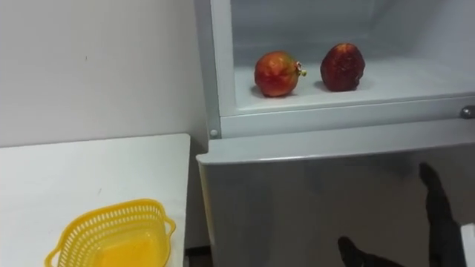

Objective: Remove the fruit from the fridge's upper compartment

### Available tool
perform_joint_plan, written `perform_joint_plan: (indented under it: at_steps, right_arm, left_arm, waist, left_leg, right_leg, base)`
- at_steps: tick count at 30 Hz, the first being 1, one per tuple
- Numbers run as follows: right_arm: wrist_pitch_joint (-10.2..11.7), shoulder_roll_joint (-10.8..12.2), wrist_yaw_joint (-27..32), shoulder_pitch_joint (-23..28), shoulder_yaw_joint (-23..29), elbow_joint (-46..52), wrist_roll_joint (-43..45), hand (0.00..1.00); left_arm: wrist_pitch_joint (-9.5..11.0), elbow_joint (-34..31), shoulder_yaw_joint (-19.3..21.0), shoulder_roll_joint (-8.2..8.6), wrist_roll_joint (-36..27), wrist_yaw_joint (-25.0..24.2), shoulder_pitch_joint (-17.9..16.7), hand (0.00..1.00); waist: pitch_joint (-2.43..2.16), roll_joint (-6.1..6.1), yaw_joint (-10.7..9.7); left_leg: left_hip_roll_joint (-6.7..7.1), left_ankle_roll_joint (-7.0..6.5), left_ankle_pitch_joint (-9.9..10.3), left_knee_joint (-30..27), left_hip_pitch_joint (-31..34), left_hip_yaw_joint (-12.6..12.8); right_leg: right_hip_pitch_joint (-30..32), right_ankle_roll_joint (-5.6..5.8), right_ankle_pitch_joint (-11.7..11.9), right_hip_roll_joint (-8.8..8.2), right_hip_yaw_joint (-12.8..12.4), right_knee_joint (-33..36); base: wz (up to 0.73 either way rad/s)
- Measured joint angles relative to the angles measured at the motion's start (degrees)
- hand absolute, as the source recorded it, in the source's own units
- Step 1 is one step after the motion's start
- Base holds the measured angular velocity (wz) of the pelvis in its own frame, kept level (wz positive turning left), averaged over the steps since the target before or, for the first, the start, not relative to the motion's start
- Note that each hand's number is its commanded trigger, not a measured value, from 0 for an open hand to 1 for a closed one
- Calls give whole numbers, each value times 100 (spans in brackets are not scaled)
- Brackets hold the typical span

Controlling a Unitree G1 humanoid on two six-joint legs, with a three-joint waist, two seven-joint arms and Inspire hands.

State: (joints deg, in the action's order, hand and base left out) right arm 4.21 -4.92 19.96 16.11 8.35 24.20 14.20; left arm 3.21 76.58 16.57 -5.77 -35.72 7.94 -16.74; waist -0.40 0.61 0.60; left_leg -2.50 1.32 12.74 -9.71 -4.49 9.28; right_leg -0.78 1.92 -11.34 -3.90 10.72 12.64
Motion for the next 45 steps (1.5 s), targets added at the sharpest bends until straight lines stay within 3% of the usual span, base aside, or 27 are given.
perform_joint_plan:
  at_steps: [2,15,18,25,31,36,39,45]
  right_arm:
    - [35,0,58,-29,-47,161,168,0]
    - [453,-292,637,-603,-93,541,714,0]
    - [454,-425,787,-680,-188,544,966,0]
    - [475,-692,1267,-1396,-202,545,985,0]
    - [572,-996,1263,-1917,-204,532,973,0]
    - [560,-1291,1221,-2247,-75,339,681,0]
    - [443,-1348,1227,-2417,130,307,604,0]
    - [451,-1381,1247,-2875,199,217,613,0]
  left_arm:
    - [105,99,2,-1,31,-114,30,0]
    - [148,295,25,-38,291,-522,267,0]
    - [154,332,12,-71,387,-580,366,0]
    - [159,328,6,-110,660,-578,443,0]
    - [159,156,8,-213,662,-568,564,0]
    - [90,152,49,-215,803,-579,556,0]
    - [74,127,138,-218,926,-586,555,0]
    - [-81,99,178,-253,1172,-569,565,0]
  waist:
    - [-4,2,57]
    - [5,-24,230]
    - [24,-67,292]
    - [60,-207,300]
    - [23,-262,293]
    - [51,-333,351]
    - [54,-365,442]
    - [42,-393,473]
  left_leg:
    - [-3,-2,2,1,0,0]
    - [-25,-2,2,10,21,8]
    - [-22,-1,1,10,9,-1]
    - [-21,-2,0,-71,105,-39]
    - [-23,-1,0,-113,176,-149]
    - [-33,0,0,-117,140,-179]
    - [-39,2,1,-111,151,-181]
    - [-43,3,0,-147,186,-201]
  right_leg:
    - [-29,-1,2,6,2,-4]
    - [-36,-18,20,20,54,-7]
    - [-37,-18,21,16,64,-7]
    - [-26,-17,22,12,107,-17]
    - [-45,-23,26,2,233,-12]
    - [-120,-33,33,-10,342,-9]
    - [-118,-37,35,-9,363,-12]
    - [-122,-38,37,-8,392,-18]
  base:
    - [0]
    - [0]
    - [0]
    - [5]
    - [10]
    - [4]
    - [4]
    - [2]
